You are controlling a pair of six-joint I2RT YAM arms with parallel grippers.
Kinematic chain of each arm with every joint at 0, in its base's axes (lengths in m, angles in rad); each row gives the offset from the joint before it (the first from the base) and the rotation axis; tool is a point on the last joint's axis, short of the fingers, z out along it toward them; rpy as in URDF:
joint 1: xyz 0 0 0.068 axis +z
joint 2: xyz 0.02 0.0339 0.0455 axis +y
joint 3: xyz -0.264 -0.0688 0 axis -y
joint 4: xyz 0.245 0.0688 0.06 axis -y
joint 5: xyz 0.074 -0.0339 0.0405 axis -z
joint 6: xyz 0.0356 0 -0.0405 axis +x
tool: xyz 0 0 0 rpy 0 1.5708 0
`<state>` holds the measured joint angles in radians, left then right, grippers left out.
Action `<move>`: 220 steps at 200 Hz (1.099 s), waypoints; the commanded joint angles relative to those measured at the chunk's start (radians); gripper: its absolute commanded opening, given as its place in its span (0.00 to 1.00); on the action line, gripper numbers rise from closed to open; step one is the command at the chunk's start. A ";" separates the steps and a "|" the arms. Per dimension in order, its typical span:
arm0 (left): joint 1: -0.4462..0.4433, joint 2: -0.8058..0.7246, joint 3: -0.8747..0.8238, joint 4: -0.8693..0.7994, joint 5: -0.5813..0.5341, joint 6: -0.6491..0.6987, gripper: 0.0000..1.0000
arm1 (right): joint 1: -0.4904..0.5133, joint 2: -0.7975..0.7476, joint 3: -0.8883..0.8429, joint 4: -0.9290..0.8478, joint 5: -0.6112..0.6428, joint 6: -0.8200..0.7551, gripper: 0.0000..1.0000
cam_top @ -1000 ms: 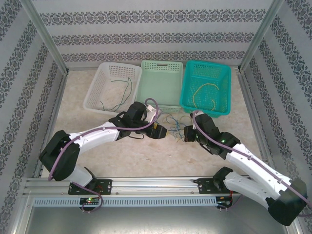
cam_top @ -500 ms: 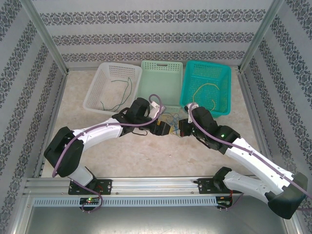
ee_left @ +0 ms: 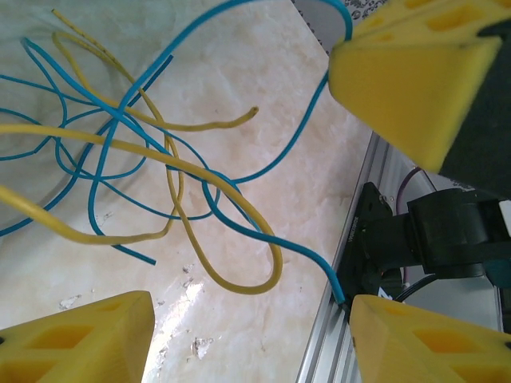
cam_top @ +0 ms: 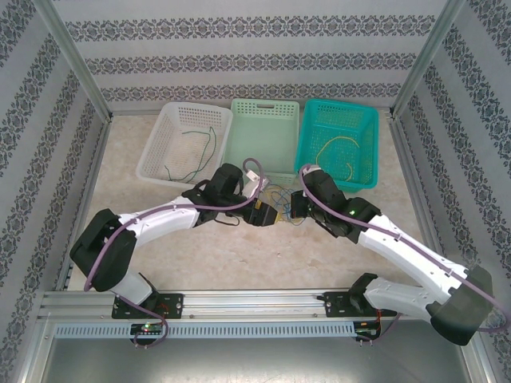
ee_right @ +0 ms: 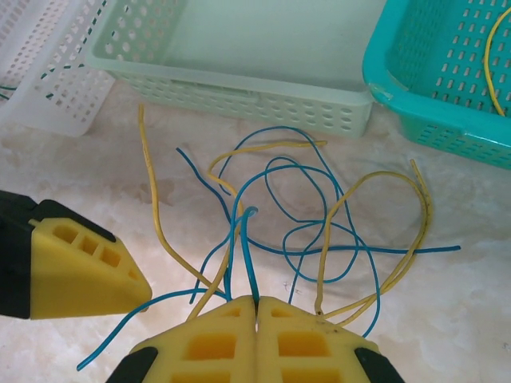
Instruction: Untangle the cables
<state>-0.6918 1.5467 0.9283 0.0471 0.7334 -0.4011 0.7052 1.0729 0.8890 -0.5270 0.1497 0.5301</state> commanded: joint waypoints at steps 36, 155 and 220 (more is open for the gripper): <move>-0.030 0.028 0.031 0.084 0.025 -0.027 0.67 | 0.013 0.015 0.051 0.038 0.006 0.053 0.00; -0.045 0.068 0.049 0.002 -0.181 -0.033 0.16 | 0.017 -0.042 0.003 0.051 -0.005 0.143 0.00; -0.021 0.019 0.015 -0.118 -0.282 0.034 0.05 | -0.050 -0.273 -0.045 -0.088 0.041 0.145 0.00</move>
<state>-0.7242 1.5982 0.9676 -0.0010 0.5064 -0.4114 0.6842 0.8719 0.8593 -0.5507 0.1478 0.6598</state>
